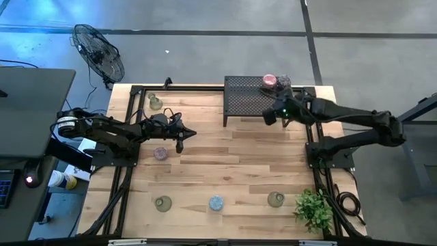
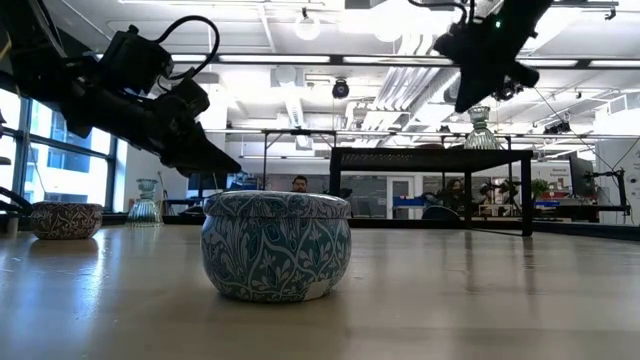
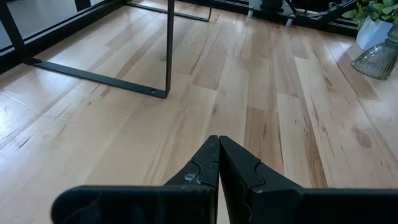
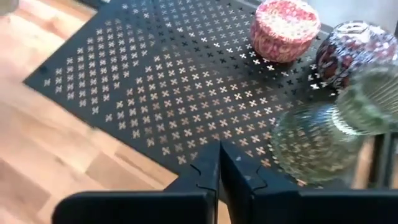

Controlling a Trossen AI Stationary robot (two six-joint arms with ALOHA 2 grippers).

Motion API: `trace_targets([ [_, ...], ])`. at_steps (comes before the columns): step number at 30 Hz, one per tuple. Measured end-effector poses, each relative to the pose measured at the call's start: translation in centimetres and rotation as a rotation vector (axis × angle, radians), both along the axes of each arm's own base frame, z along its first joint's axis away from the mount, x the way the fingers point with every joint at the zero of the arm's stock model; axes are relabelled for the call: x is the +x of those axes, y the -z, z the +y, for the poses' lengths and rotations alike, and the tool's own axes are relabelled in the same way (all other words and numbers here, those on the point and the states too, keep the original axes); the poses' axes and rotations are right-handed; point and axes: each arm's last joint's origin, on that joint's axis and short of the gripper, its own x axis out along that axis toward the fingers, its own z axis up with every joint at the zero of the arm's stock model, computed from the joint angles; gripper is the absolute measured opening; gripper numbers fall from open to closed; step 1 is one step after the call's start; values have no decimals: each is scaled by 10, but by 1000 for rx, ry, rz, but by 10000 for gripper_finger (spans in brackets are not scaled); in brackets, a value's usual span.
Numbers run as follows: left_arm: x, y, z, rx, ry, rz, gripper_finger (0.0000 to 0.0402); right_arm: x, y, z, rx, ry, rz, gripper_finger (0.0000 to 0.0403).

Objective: Pick & Place candle stick holders
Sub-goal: Adjust the green glass candle holder on the shelf

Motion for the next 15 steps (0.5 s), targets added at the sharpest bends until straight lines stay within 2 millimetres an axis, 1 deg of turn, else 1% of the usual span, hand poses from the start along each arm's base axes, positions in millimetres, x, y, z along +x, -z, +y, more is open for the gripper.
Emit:
trace_targets([
  [2, 0, 0, 0, 1, 0, -4, 3, 0, 12, -3, -11, 24, 5, 7],
  [4, 0, -1, 0, 3, 0, -8, 3, 0, 21, -7, -32, 56, 0, 2],
  [8, 0, -1, 0, 3, 0, -7, 3, -3, 24, -16, -54, 108, -12, 3],
  [15, 0, -1, 0, 4, -4, -7, 3, -7, 24, -24, -77, 151, 11, 1],
])
